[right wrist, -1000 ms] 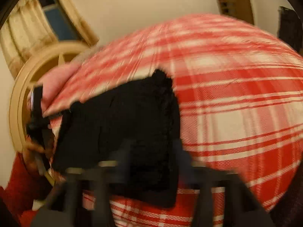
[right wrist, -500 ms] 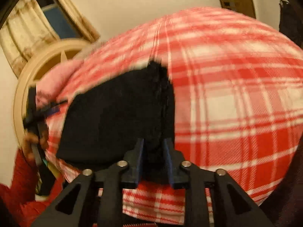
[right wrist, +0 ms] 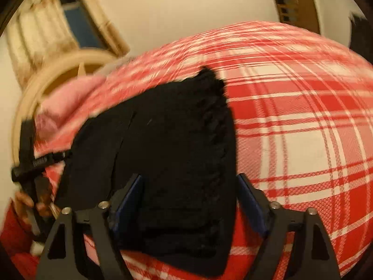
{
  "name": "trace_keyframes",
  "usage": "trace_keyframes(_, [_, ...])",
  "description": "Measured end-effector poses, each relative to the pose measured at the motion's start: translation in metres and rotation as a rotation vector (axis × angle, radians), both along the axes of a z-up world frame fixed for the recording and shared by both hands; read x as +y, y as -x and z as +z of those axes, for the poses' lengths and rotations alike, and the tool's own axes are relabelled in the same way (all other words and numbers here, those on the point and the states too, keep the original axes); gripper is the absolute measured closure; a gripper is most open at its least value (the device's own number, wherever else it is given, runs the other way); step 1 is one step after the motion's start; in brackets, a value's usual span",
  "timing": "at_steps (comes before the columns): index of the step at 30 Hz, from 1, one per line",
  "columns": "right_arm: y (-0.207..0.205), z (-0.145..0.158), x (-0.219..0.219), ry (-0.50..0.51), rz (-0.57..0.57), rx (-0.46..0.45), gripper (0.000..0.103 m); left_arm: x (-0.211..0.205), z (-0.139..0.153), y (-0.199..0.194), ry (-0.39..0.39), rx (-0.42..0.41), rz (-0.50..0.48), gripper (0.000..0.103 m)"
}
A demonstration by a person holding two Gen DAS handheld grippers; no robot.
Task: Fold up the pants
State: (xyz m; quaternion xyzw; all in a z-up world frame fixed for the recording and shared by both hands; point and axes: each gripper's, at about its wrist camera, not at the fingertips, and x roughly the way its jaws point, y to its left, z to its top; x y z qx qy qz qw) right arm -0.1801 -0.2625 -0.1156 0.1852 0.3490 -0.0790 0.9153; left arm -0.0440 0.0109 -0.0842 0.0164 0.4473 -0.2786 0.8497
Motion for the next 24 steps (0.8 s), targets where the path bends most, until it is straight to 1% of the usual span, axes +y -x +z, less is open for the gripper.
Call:
trace_keyframes(1, [-0.001,0.001,0.005,0.035,0.010,0.015,0.035,-0.005,-0.001,0.004,-0.022,-0.022,-0.004,0.000])
trace_keyframes(2, [-0.002,0.003,0.006,0.032,0.025,0.014,0.046,-0.008,-0.002,0.007,-0.033,-0.035,-0.011,0.000])
trace_keyframes(3, [-0.002,0.003,0.006,0.009,0.035,0.006,0.055,-0.011,-0.002,0.009,-0.028,-0.040,-0.024,0.000])
trace_keyframes(4, [-0.004,0.005,0.005,-0.009,0.037,0.004,0.057,-0.011,-0.002,0.009,-0.013,-0.036,-0.029,0.003])
trace_keyframes(6, [-0.008,0.006,0.006,-0.002,0.041,0.016,0.063,-0.010,0.000,0.008,0.023,-0.019,-0.043,0.017])
trace_keyframes(8, [-0.009,0.010,0.010,0.002,0.044,0.026,0.068,-0.008,0.004,0.007,0.053,0.001,-0.049,0.043])
trace_keyframes(9, [-0.008,0.012,0.011,-0.001,0.045,0.024,0.070,-0.006,0.006,0.007,0.068,0.013,-0.041,0.048])
trace_keyframes(11, [-0.008,0.018,0.012,-0.001,0.051,0.011,0.072,0.002,0.007,0.001,0.111,0.051,-0.004,0.072])
trace_keyframes(13, [-0.008,0.025,0.014,0.006,0.057,0.000,0.072,0.013,0.006,-0.005,0.171,0.108,0.027,0.080])
trace_keyframes(14, [-0.007,0.028,0.016,0.011,0.059,-0.006,0.073,0.014,0.005,-0.004,0.187,0.121,0.035,0.087])
trace_keyframes(16, [-0.007,0.038,0.020,0.033,0.068,-0.025,0.073,0.015,0.009,-0.001,0.192,0.109,0.031,0.092])
trace_keyframes(17, [-0.008,0.044,0.024,0.051,0.076,-0.036,0.073,0.011,0.015,0.003,0.172,0.079,0.018,0.092])
trace_keyframes(20, [-0.009,0.058,0.031,0.076,0.093,-0.064,0.073,0.002,0.026,0.011,0.134,0.028,0.004,0.093])
trace_keyframes(24, [-0.015,0.070,0.037,0.100,0.113,-0.082,0.073,-0.005,0.034,0.009,0.094,0.006,0.017,0.093])
